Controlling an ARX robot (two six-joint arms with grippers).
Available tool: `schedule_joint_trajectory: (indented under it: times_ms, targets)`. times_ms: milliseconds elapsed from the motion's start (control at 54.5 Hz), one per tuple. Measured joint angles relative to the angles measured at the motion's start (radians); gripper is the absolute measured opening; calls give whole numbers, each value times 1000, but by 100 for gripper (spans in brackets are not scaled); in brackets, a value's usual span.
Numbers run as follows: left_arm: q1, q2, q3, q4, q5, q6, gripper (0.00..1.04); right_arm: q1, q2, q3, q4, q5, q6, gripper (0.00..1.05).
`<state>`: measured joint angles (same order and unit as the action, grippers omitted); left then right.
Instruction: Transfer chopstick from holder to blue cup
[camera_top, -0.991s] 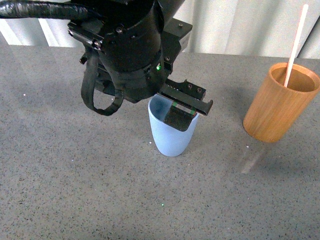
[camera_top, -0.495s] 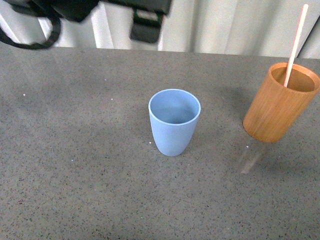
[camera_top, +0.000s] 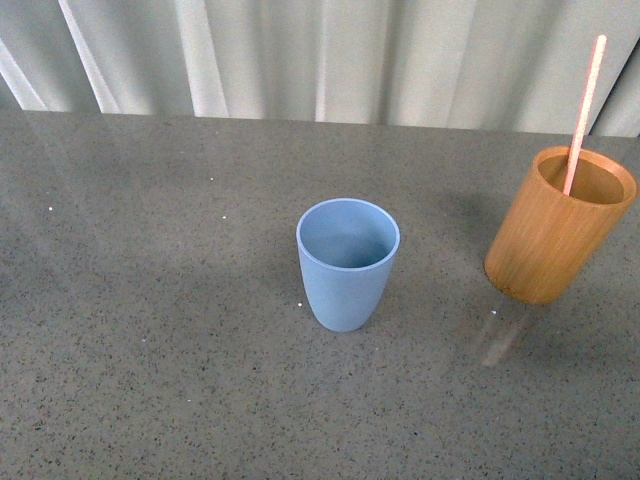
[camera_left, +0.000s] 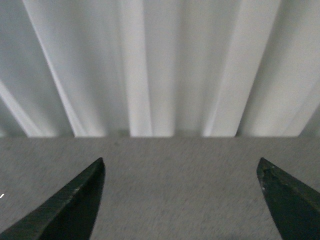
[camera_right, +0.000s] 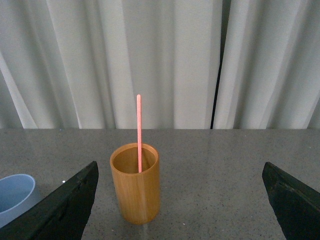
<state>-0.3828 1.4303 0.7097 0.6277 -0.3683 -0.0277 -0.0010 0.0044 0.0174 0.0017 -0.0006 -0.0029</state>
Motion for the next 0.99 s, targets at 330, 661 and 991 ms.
schedule_joint_trajectory:
  times_ms: [330,661,991]
  targets:
    - [138,-210,-327,201,125,19,34,0,0,0,0,0,0,95]
    - [231,-403,-508,191,218,23,4,0,0,0,0,0,0,95]
    - [310,-613,-618,89,306,23,4,0,0,0,0,0,0,95]
